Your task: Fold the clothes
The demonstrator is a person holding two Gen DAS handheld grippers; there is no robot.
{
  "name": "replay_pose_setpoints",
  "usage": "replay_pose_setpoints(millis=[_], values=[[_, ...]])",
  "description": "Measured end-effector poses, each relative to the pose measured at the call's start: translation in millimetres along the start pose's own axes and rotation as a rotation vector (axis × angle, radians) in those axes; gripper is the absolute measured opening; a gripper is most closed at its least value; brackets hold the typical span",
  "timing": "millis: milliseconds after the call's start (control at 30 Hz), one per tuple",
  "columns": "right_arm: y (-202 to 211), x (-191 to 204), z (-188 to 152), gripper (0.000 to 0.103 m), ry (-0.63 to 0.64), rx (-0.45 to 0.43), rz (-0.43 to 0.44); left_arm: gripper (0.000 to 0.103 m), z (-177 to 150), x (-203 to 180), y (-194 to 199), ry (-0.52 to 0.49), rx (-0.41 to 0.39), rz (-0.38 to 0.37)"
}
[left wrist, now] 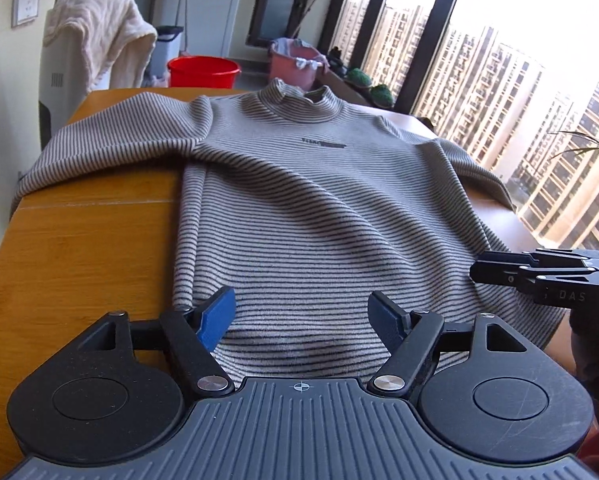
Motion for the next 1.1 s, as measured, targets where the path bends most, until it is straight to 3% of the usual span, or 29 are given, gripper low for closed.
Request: replay_pose_setpoints(millis=[133, 200, 400, 467, 633, 700, 800, 833, 967, 1100], values=[[1.3, 1.7, -1.9, 0.031, 0.004, -0.01, 0.0, 0.085, -10.6, -11.1, 10.0, -0.037, 0.018, -0.003], [-0.3, 3.4, -1.3, 0.038, 0.003, -0.013, 0.007, 0.086, -10.0, -12.2, 9.1, -0.036, 0.015, -0.008], [-8.6, 12.1, 2.5, 0.051, 0.035, -0.027, -0.013, 0.085, 6.2, 7.0, 7.4, 0.205, -0.019, -0.081], [-6.0, 8.3, 8.6, 0.05, 0.005, -0.033, -0.013, 0.085, 16.2, 4.7, 6.9, 0.248, -0.045, -0.1], [35.6, -48.8, 46.5, 0.049, -0.273, -0.132, 0.022, 0.09, 48.8, -37.5, 3.9, 0.148, -0.115, -0.174], [62.4, -105.1, 60.8, 0.049, -0.496, -0.213, 0.01, 0.093, 50.6, -50.0, -3.9, 0.125, -0.101, -0.197], [81.0, -175.5, 57.9, 0.049, -0.818, -0.266, 0.044, 0.093, 43.8, -56.0, -21.2, 0.138, -0.04, -0.205], [78.8, -178.1, 57.4, 0.049, -0.843, -0.264, 0.06, 0.093, 39.5, -56.6, -28.4, 0.15, -0.012, -0.204], [50.3, -127.7, 61.9, 0.049, -0.689, -0.207, 0.105, 0.096, 31.3, -58.9, -39.6, 0.157, 0.027, -0.198], [22.1, -77.8, 65.2, 0.049, -0.535, -0.15, 0.149, 0.096, 34.9, -48.5, -30.5, 0.16, 0.01, -0.15]])
Point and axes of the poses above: each gripper's, at about its wrist camera, not at the fingertips, and y roughly against the way its jaws point, x to its left, z to its top, the point moved 9 cm from there along -y, roughly the way its jaws point, and after that the axes turned 8 degrees about -y, right-handed, at the moved point
